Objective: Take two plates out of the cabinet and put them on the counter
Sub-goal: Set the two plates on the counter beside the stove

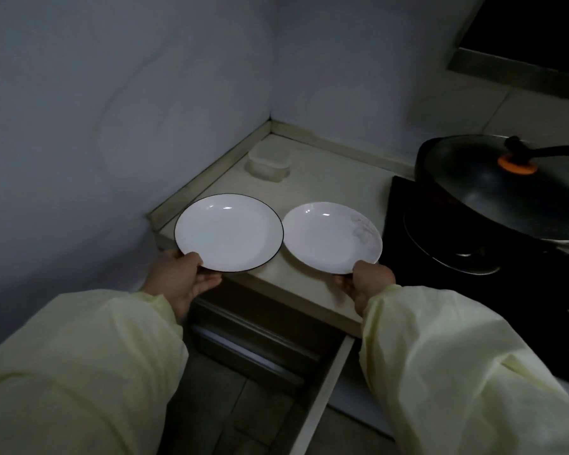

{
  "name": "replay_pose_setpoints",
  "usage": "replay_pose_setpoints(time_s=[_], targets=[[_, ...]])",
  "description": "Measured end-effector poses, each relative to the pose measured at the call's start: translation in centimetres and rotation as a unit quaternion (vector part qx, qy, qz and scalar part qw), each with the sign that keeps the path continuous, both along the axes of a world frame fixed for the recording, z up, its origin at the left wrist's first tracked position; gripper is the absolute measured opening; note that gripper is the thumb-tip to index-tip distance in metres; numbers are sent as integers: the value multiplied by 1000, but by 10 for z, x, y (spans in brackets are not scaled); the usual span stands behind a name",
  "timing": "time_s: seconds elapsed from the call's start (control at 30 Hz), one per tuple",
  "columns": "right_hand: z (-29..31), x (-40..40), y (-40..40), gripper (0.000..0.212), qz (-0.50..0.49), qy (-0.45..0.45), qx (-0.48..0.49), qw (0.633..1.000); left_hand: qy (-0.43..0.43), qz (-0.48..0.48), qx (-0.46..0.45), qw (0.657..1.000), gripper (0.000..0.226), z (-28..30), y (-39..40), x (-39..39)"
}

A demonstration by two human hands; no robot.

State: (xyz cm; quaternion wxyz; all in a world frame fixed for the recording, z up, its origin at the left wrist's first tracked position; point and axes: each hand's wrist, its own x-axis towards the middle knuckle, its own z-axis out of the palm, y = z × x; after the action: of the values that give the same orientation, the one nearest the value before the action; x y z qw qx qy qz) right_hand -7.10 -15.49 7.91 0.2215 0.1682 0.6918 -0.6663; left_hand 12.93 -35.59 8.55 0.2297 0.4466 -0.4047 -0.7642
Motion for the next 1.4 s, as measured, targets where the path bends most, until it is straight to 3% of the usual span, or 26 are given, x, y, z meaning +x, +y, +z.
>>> replay_pose_setpoints(time_s=[0.1,0.17,0.23,0.43,0.57,0.7,1.03,1.1,1.2,1.3,1.4], targets=[[-15,-17,-11,9,37,16,44,998,-4,-6,12,1000,37,-12,-11,-14],[-20,-24,-17,15,54,24,62,996,-3,-8,16,1000,46,-17,-17,-21],[-22,-26,-22,11,20,16,43,999,3,-4,17,1000,49,-21,-22,-29],[-15,-26,-30,28,-56,-15,-63,996,12,1,11,1000,48,-23,-33,-39],[-9,-22,-29,30,-30,-14,-80,996,4,2,3,1000,47,-24,-37,-43],[-2,-9,-21,11,3,-37,-86,996,-34,12,-2,999,46,-23,-33,-51],[16,36,23,20,19,-67,-79,994,-1,-14,-13,1000,40,-7,15,-28],[20,44,32,18,20,-71,-79,994,-61,-55,-30,996,25,-8,39,-14],[22,58,49,10,48,-64,-63,995,-169,-135,-44,975,22,-21,85,20],[20,73,65,12,82,-53,-57,994,-276,-272,-62,920,10,-38,126,55],[16,91,80,17,125,-49,-32,990,-299,-346,-87,885,9,-48,154,75]])
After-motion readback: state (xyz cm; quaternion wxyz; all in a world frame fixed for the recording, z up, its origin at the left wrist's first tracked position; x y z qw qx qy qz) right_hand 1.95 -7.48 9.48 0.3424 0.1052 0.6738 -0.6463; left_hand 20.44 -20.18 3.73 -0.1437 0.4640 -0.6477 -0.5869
